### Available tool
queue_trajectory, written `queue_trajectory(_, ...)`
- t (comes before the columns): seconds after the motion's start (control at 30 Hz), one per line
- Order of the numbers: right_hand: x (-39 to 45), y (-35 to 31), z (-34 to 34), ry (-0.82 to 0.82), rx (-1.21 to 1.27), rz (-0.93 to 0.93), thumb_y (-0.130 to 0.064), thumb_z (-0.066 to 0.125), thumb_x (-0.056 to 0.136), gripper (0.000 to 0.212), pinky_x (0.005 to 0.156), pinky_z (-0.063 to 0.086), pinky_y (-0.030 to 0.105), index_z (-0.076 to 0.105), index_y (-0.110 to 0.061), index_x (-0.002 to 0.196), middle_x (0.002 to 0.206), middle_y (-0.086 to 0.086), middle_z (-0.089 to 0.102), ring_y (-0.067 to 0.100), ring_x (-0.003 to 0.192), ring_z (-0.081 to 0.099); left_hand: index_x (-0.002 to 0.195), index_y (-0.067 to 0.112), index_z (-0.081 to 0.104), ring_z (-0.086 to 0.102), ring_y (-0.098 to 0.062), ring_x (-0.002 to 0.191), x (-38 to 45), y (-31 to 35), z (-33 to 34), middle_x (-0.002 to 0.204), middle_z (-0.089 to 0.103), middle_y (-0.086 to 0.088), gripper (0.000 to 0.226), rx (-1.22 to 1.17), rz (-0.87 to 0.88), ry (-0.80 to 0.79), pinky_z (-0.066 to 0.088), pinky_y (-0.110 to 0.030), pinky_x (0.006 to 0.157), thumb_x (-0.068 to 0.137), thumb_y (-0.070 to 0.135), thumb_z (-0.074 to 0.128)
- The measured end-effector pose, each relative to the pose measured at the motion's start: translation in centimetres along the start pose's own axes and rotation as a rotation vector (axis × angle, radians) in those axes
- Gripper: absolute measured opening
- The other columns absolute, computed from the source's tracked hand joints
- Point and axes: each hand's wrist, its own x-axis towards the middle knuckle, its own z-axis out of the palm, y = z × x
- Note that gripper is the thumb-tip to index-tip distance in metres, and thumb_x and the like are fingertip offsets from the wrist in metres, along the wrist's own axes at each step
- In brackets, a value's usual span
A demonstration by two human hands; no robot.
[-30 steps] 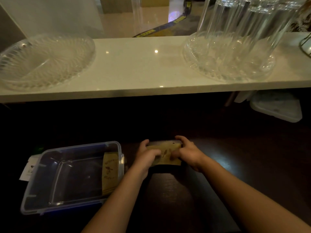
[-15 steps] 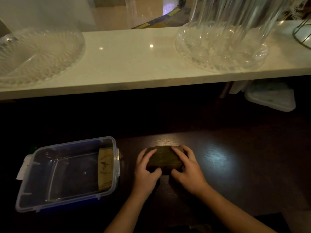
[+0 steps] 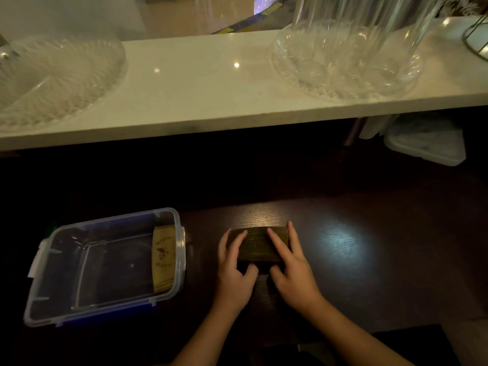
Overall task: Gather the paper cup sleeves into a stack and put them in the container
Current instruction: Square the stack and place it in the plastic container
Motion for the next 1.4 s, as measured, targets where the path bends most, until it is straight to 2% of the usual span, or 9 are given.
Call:
queue_trajectory(0.27,0.3,0.4,0.2,-0.035,-0.063,0.005,-0.012,0.057,0.081,0.092,0.098,0.044,0.024,0.006,-0.060,0.140,0.160,-0.007,-0.011,0.019,0.141,0.028,0.132,0.050,0.031,0.015,0.034,0.118,0.1,-0.6,0.0,0.149,0.015,0.008,0.078,0.081,0.027,-0.047,0.026,0.010,0.083,0.081,0.001,0.062)
queue_trajectory(0.47,0.8,0.2,-1.0,-0.047,0.061,0.035,-0.006,0.063,0.078,0.090,0.095,0.050,0.026,0.024,-0.067,0.130,0.153,-0.006,0.015,0.014,0.129,0.039,0.129,0.062,0.023,0.027,0.028,0.113,0.3,-0.5,-1.4,0.138,0.025,0.012,0.084,0.148,0.037,-0.103,0.030,0.007,0.082,0.080,0.014,0.070)
queue_trajectory(0.57,1.5,-0.6,-3.3,-0.134,0.283,0.076,0.004,0.065,0.070,0.093,0.080,0.053,0.023,0.035,-0.060,0.129,0.142,-0.001,0.035,0.014,0.115,0.052,0.137,0.055,0.024,0.038,0.017,0.105,0.5,0.8,-3.1,0.121,0.034,0.023,0.089,0.140,-0.044,-0.161,0.037,-0.005,0.076,0.071,0.029,0.078)
queue_trajectory(0.63,2.0,-1.6,-5.1,-0.205,0.479,0.112,0.004,0.066,0.065,0.092,0.070,0.055,0.025,0.040,-0.056,0.130,0.131,0.001,0.050,0.012,0.099,0.063,0.130,0.048,0.038,0.047,0.014,0.102,0.4,2.0,-4.0,0.118,0.041,0.025,0.082,0.042,-0.130,-0.183,0.040,-0.009,0.074,0.064,0.032,0.083)
queue_trajectory(0.77,3.0,-3.6,-7.1,-0.200,0.774,0.210,-0.005,0.076,0.060,0.087,0.071,0.056,0.029,0.047,-0.049,0.128,0.102,0.000,0.070,0.019,0.092,0.070,0.104,0.029,0.064,0.071,-0.016,0.085,-1.0,4.8,-4.4,0.103,0.071,-0.007,0.053,-0.561,-0.464,-0.171,0.056,-0.027,0.065,0.055,0.024,0.084)
queue_trajectory(0.9,2.1,-5.1,-5.2,-0.172,1.035,0.394,-0.020,0.084,0.054,0.082,0.073,0.057,0.039,0.054,-0.043,0.126,0.107,0.008,0.070,0.029,0.098,0.069,0.111,0.010,0.061,0.072,-0.023,0.079,-3.1,6.7,-3.6,0.089,0.077,-0.009,0.059,-0.824,-0.592,-0.091,0.057,-0.030,0.060,0.057,0.021,0.080)
queue_trajectory(1.07,-0.2,-6.6,-2.1,-0.244,0.937,0.410,-0.024,0.085,0.050,0.095,0.070,0.055,0.040,0.043,-0.045,0.132,0.095,0.001,0.076,0.026,0.088,0.072,0.113,0.007,0.059,0.073,-0.026,0.081,-5.0,7.3,-5.2,0.095,0.076,-0.015,0.065,-0.900,-0.671,0.056,0.057,-0.031,0.059,0.054,0.019,0.086)
queue_trajectory(1.27,0.5,-11.0,-1.3,-0.328,0.882,0.344,-0.015,0.073,0.055,0.093,0.066,0.058,0.033,0.039,-0.049,0.135,0.114,0.010,0.067,0.022,0.092,0.072,0.120,0.014,0.059,0.068,-0.026,0.101,-5.4,6.9,-10.5,0.109,0.074,-0.010,0.069,-0.834,-0.689,-0.148,0.054,-0.040,0.086,0.058,0.026,0.086)
queue_trajectory(1.4,0.9,-14.8,-0.3,-0.429,0.764,0.255,-0.013,0.066,0.062,0.090,0.063,0.059,0.029,0.032,-0.056,0.135,0.123,0.006,0.059,0.018,0.094,0.070,0.106,0.023,0.071,0.070,-0.023,0.098,-4.1,6.6,-15.5,0.104,0.076,-0.006,0.038,-0.803,-0.592,-0.314,0.058,-0.036,0.079,0.068,0.025,0.076)
